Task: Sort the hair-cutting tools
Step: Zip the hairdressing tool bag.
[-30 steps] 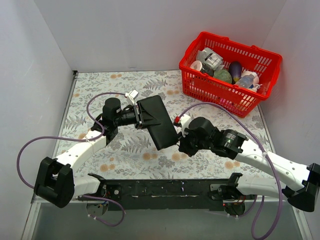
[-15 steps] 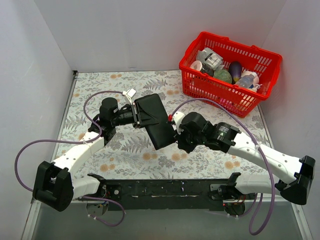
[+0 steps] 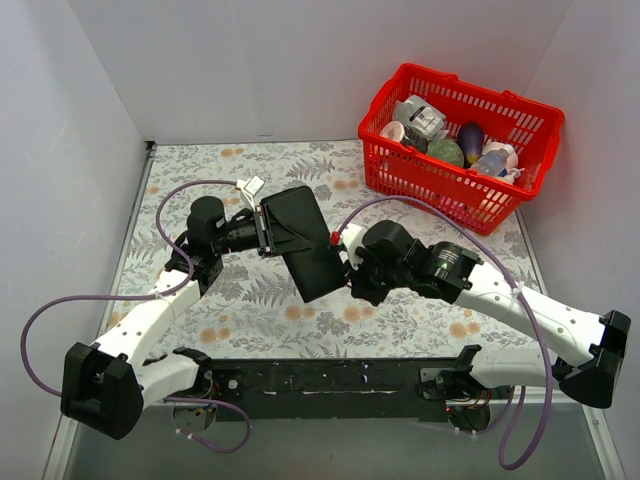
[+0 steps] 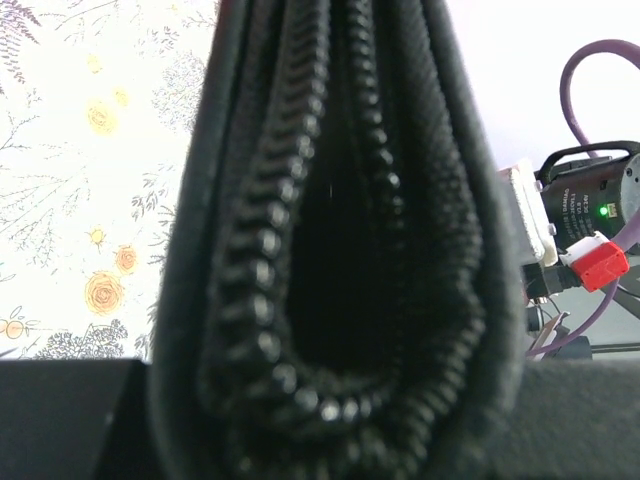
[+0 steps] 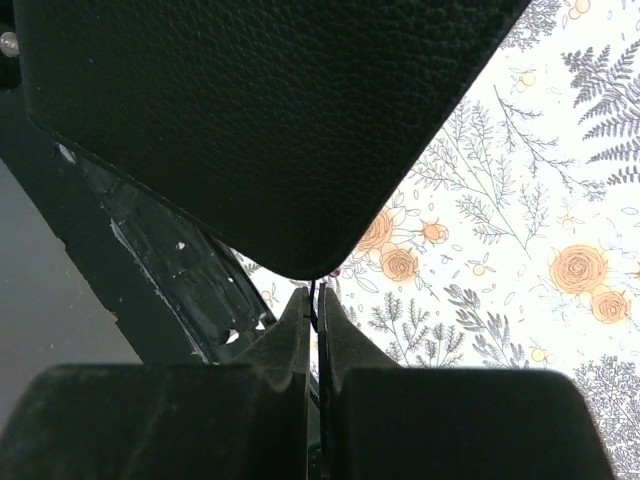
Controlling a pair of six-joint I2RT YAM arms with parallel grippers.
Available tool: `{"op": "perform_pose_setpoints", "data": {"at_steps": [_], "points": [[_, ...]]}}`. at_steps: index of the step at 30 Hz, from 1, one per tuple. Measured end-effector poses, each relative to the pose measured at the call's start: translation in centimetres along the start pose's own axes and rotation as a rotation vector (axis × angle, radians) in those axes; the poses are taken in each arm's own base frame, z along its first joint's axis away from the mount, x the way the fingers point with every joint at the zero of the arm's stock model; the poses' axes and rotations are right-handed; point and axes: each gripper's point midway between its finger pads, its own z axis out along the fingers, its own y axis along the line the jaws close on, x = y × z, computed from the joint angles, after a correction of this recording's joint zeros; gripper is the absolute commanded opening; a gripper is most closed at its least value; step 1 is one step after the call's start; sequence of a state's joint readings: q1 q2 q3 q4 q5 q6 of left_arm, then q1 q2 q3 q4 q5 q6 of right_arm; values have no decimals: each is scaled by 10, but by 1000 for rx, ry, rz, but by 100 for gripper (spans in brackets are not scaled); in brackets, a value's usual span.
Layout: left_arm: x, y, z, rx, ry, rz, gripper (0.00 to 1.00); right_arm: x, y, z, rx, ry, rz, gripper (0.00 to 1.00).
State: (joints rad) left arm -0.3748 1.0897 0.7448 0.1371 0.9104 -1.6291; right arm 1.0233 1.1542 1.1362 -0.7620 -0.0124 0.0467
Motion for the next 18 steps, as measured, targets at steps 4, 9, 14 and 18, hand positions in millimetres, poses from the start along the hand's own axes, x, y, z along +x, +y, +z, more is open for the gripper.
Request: {"op": "perform_pose_setpoints", "data": {"at_steps": [4, 9, 14, 18], "points": [[3, -2, -3, 4, 9, 13, 0, 1, 6, 3, -37, 12, -10, 1], [3, 0, -4, 1, 11, 28, 0, 2, 2, 8, -19, 23, -25, 1], [4, 5, -4, -20, 11, 43, 0, -1, -9, 7, 47, 21, -38, 1], [6, 4, -7, -26, 14, 53, 0, -3, -9, 5, 55, 43, -95, 1]]}}
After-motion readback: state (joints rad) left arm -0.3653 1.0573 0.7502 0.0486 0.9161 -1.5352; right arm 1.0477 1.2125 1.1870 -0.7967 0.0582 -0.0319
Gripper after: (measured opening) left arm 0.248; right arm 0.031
